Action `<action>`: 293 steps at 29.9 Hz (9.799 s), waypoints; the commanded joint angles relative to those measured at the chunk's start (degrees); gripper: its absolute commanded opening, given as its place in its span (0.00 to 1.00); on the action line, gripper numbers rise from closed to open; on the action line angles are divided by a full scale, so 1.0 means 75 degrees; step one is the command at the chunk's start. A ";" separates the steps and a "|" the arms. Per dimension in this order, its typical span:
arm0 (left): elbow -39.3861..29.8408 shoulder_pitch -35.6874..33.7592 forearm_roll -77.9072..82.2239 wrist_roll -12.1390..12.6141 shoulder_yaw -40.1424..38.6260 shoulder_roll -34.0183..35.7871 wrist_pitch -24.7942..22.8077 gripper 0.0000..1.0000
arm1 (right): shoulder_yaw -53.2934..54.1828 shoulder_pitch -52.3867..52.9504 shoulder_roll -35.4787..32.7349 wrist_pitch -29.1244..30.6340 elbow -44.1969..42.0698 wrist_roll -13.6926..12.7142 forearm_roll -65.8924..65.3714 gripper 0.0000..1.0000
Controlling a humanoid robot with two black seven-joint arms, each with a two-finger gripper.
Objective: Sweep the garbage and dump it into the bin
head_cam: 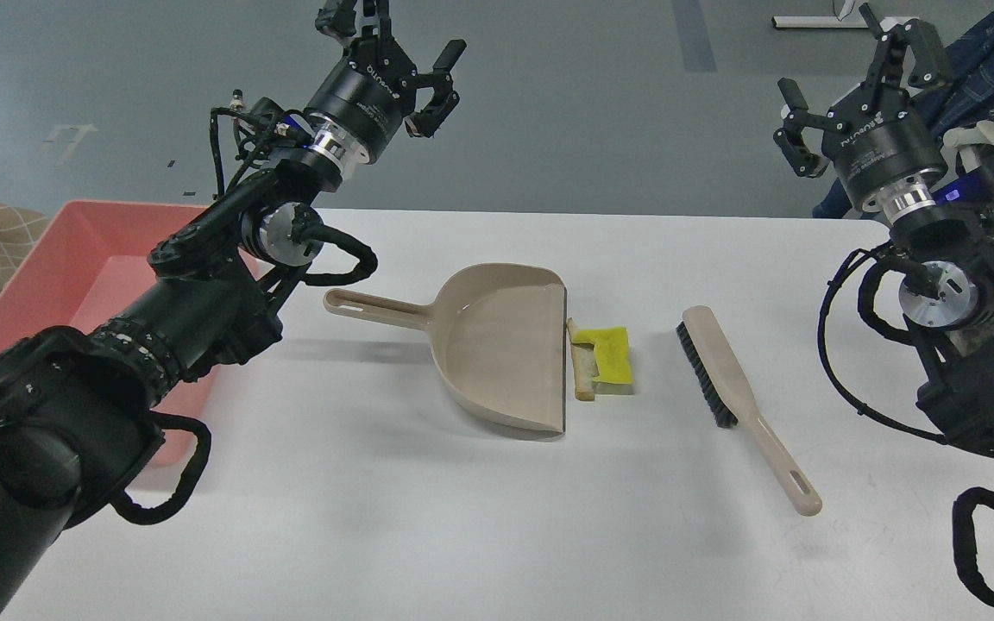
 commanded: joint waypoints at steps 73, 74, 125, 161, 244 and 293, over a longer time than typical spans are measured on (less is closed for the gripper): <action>-0.1015 0.0131 0.0640 0.0093 0.0956 0.0655 0.0673 0.98 | -0.0234 -0.0379 -0.0247 -0.0150 0.0309 -0.0040 0.0012 1.00; -0.1273 0.0131 0.0828 0.0093 0.1109 0.0854 0.0813 0.98 | -0.0234 -0.0379 -0.0247 -0.0150 0.0309 -0.0040 0.0012 1.00; -0.6856 0.4092 0.7650 0.0574 0.2516 0.4443 0.4823 0.98 | -0.0504 -0.0367 -0.0165 -0.0525 0.0309 -0.0040 0.0000 1.00; -0.4791 0.4315 0.6783 0.0539 0.2399 0.3270 0.4916 0.98 | -0.0504 -0.0343 -0.0165 -0.0525 0.0309 -0.0040 0.0000 1.00; -0.4275 0.3155 0.4263 0.0984 0.2376 0.3070 0.4389 0.00 | -0.1134 -0.0238 -0.0609 -0.0525 0.0391 -0.0251 -0.0011 1.00; -0.5354 0.3190 0.5763 0.0738 0.2411 0.3891 0.4471 0.00 | -0.7183 -0.0742 -0.8591 -0.1732 0.8044 -0.1352 -0.4429 0.99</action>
